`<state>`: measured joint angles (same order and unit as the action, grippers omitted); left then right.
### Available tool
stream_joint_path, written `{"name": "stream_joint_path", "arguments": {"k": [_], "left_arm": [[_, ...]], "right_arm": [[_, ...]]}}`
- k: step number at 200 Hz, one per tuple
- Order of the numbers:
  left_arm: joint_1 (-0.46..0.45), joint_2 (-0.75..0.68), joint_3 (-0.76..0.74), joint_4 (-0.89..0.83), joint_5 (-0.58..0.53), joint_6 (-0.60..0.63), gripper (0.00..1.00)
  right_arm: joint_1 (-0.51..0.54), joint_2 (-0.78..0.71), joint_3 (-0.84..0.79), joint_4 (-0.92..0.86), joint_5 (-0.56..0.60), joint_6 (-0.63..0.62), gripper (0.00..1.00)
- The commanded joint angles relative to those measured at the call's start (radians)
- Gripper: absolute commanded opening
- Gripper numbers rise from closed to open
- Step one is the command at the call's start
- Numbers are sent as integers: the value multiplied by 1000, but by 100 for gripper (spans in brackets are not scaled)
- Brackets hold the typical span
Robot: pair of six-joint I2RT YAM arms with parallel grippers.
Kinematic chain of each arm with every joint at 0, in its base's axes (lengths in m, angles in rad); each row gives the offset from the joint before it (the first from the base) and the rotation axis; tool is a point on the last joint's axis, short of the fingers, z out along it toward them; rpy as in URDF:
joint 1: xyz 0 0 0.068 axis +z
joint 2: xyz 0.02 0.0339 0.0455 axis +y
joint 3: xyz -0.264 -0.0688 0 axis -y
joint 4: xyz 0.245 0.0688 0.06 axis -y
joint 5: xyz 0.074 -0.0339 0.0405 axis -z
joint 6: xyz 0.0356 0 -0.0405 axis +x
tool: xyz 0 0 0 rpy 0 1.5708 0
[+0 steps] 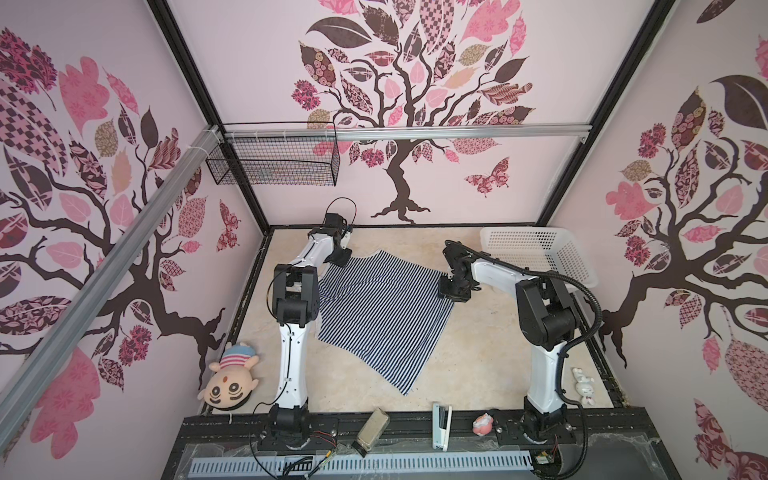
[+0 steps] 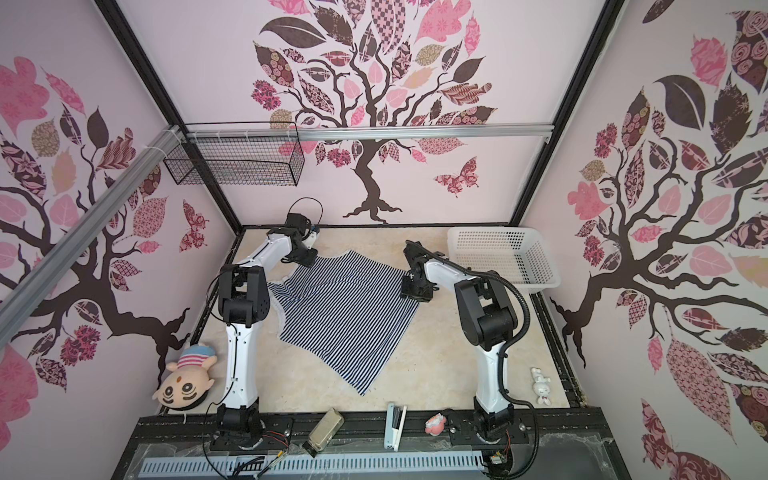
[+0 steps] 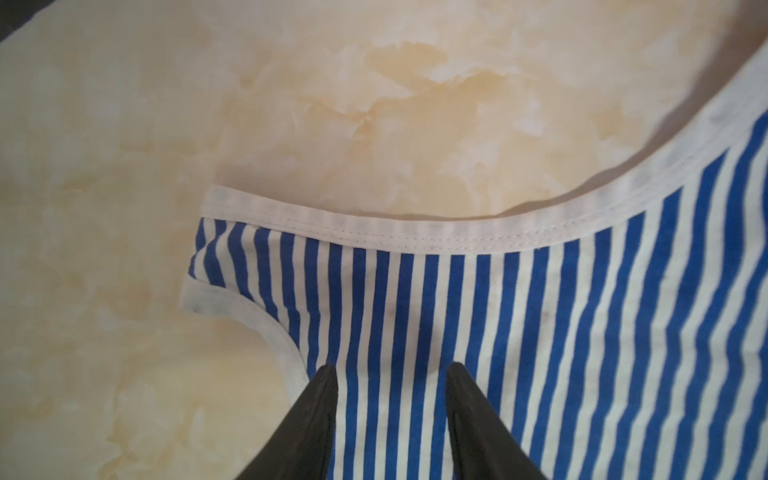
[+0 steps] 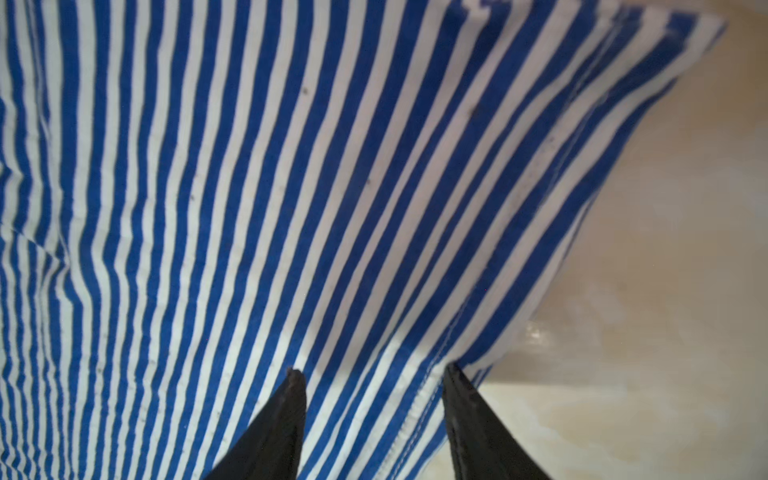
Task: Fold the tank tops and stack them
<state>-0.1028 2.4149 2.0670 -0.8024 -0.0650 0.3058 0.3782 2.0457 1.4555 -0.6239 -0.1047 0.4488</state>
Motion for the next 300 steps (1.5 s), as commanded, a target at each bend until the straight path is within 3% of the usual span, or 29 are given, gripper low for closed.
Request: {"name": "stream_joint_path", "arguments": {"k": [1,40,79,107,129,148,163,191,222,266,300], "left_arm": [[-5,30,42,-7,-29,10,47],[1,131,164,-57,-138,-9,47],[14,142,174,-43,-217,-36,47],[17,138,169,-29,-243,-51,48],[15,135,182,-41,-233,-63,48],[11,110,169,-39,-237,-73,48],[11,51,113,-11,-231,-86,48],[8,-146,-88,117,-208,-98,48],[-8,-358,-299,151,-122,-99,48],[-116,-620,-686,167,-42,-35,48],[-179,-771,-952,240,5,-30,48]], "right_arm": [[-1,66,56,-27,37,0,56],[-36,177,200,-84,68,-17,56],[-96,312,442,-193,135,-40,56],[-126,481,710,-287,104,-48,56],[-134,636,1057,-433,68,-40,56],[-131,651,1194,-495,7,-32,56],[-103,536,1086,-447,19,-42,57],[-28,170,613,-214,62,-37,58],[40,-93,226,-119,68,15,58],[151,-337,-286,37,20,118,58],[207,-458,-504,125,-20,178,57]]}}
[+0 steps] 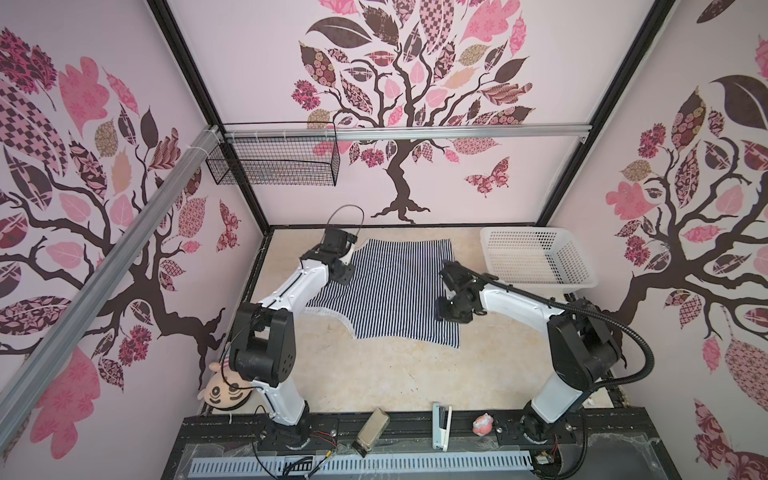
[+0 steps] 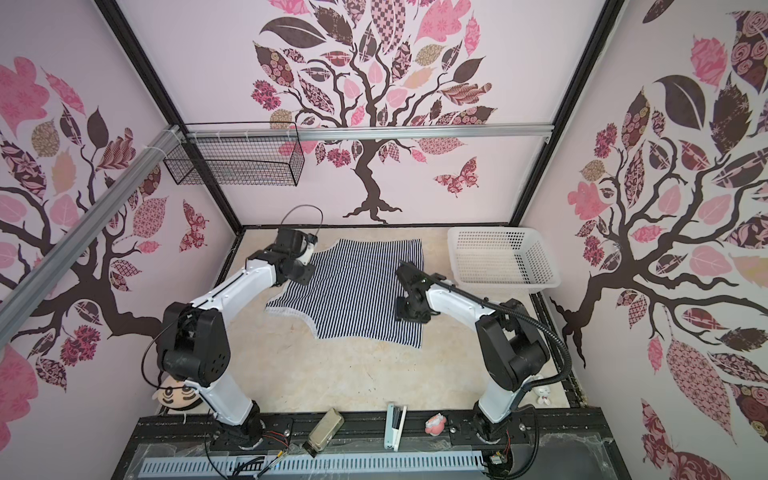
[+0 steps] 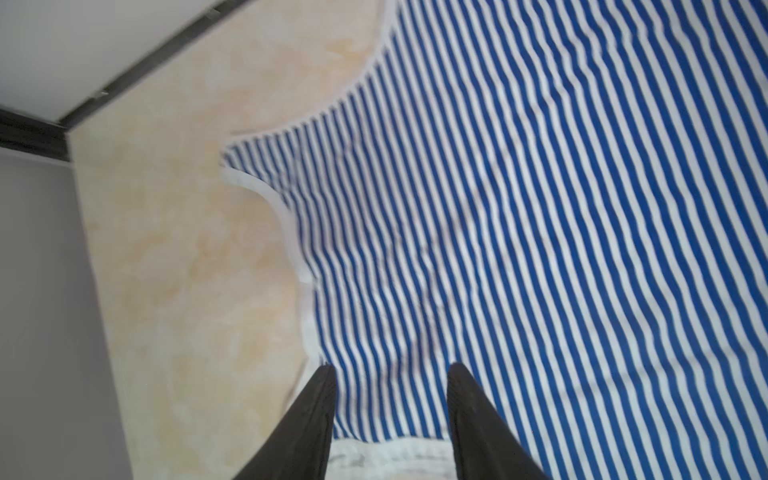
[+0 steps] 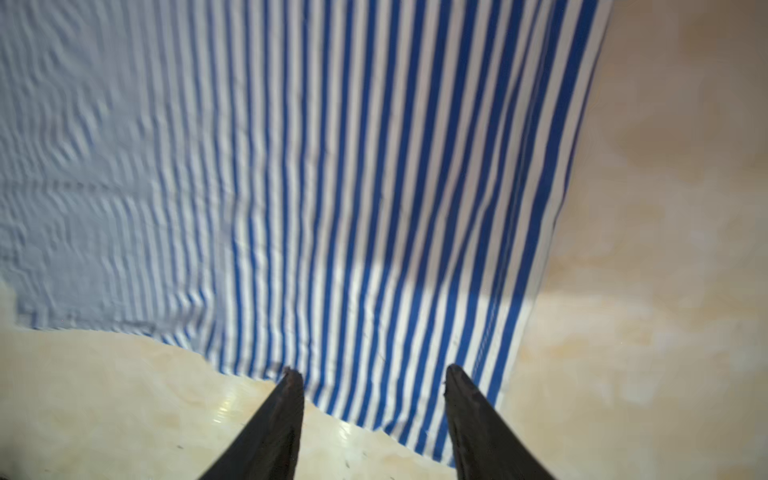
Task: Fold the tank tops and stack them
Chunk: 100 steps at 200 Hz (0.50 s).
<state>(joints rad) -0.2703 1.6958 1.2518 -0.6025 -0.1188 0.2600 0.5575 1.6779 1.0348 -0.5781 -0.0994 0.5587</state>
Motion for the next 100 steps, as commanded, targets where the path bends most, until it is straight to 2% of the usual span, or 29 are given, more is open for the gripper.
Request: {"name": "stream_joint_path", "arguments": {"k": [1,35,70,100], "left_arm": [[-13,-55,-143,42,61,16,48],[-22,-97,-256,92,110,28,47],[-31,-78,-302,101,135,53,47],[-83,-63,-360,130,89,70,47]], "right_arm": [[29,-93,-88,81,-25,69,57],[50,-133,-150,104,-38,95,57],[53,-178,-162,103,-29,111,57],[54,-163,-179,131,-61,113,57]]}}
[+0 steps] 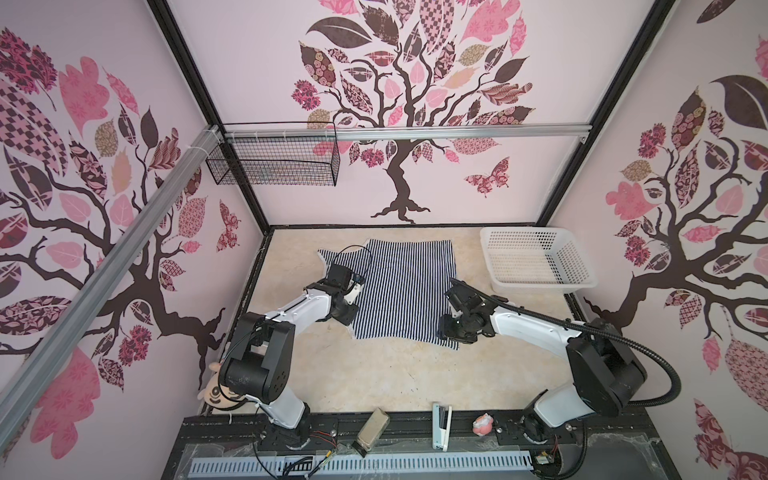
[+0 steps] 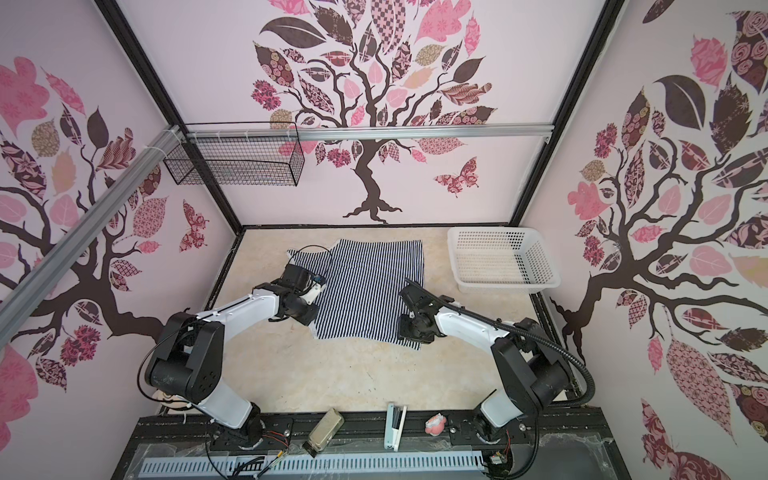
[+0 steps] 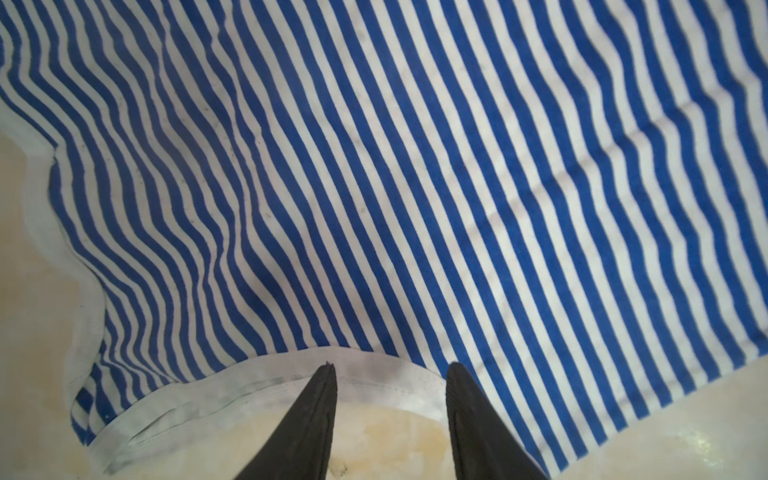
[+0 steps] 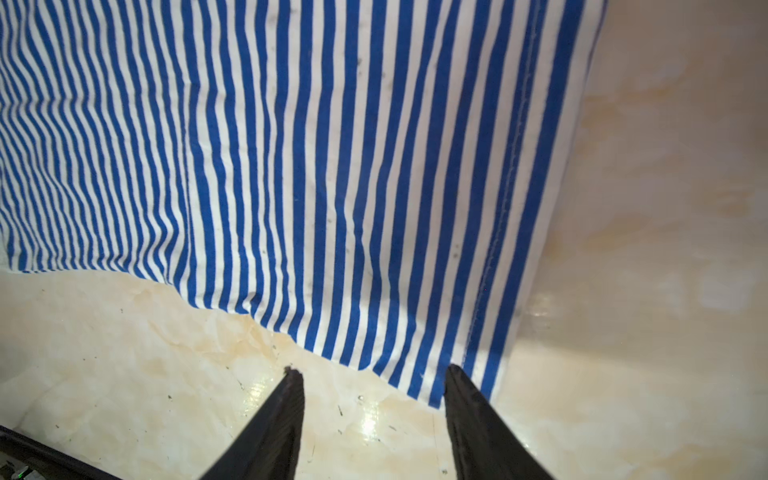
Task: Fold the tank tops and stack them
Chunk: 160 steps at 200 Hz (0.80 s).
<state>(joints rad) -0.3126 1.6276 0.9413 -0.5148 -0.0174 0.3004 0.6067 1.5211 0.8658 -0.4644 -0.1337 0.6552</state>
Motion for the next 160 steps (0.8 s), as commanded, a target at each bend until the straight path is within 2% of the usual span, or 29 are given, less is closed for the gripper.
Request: {"name": "stream_joint_path", "arguments": {"k": [1,36,71,101,137,160], "left_arm": [[-43,5,-52,45,-15,30,47],[-157,-34,-148,113,-148,66,46],[-166,-77,-192,91,-188,74,46],[-166,-119,-220,65,-177,85,45],[-168,-171,-239,45,-160,80,45],[-168,-214,-237,14,-132,78,46]], "right_arm": [[5,-6,-11,18,-27,16,57],[4,23,-42,29,-16,17,57],[4,39,-56,-15,47,-1,57],[4,37,-67,-42,87,-14,57],[5,55,-51,-107,196,-27,57],[4,52,-48,-121,204,-32,57]]}}
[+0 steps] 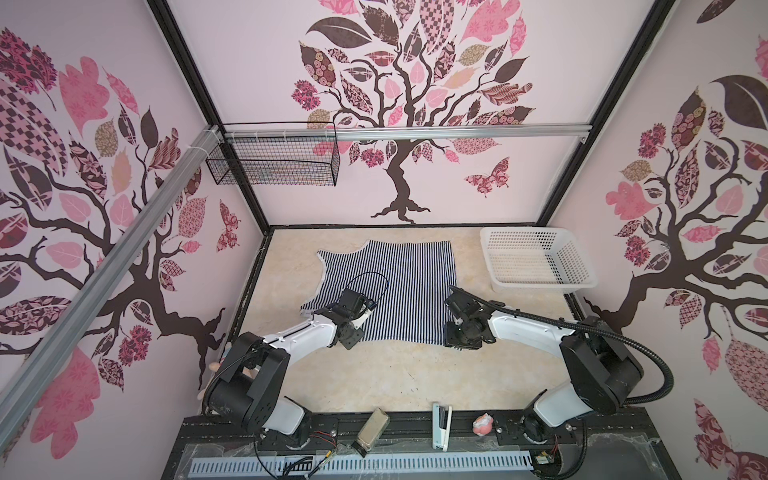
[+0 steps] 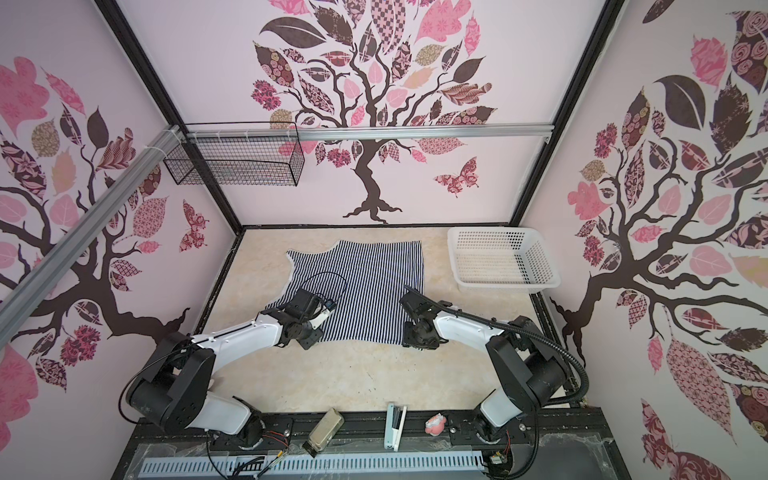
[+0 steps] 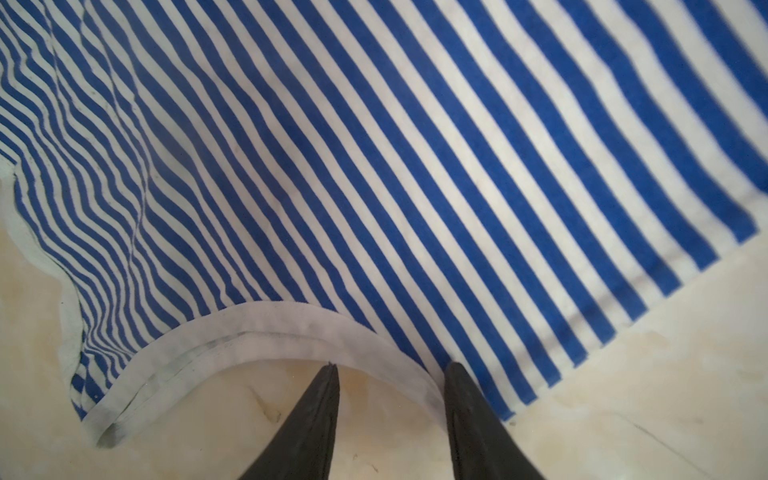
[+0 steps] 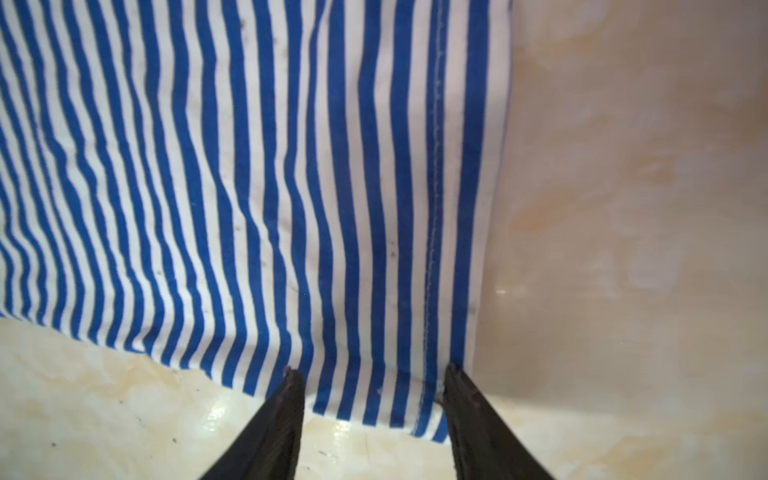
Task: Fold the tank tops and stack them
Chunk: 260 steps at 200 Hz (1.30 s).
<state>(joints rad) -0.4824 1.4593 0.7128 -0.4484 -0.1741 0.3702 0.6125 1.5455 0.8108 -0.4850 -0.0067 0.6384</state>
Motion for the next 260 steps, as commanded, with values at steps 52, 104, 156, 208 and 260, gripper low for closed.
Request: {"name": "stream_joint_path", "arguments": {"k": [52,104,156,208,260], "left_arm": [[2,-180,-8,-75,10,-6,49],[-2,-231,-28,-95,83,31,51],[-10,-200,-79,-55,46,63,52],[-41,-241,-106,-62,100,63,52],[-54,-206,-110,-34,74,61,53]], "right_arm": [[1,-124,11,-103,52,1,58],[1,-192,14,-172,109,35,58],[1,-133,-65,-122,92,47,58],[1,-63,-90,-46,39,43,56],[2,-34,-81,-20,34,41,44]]}}
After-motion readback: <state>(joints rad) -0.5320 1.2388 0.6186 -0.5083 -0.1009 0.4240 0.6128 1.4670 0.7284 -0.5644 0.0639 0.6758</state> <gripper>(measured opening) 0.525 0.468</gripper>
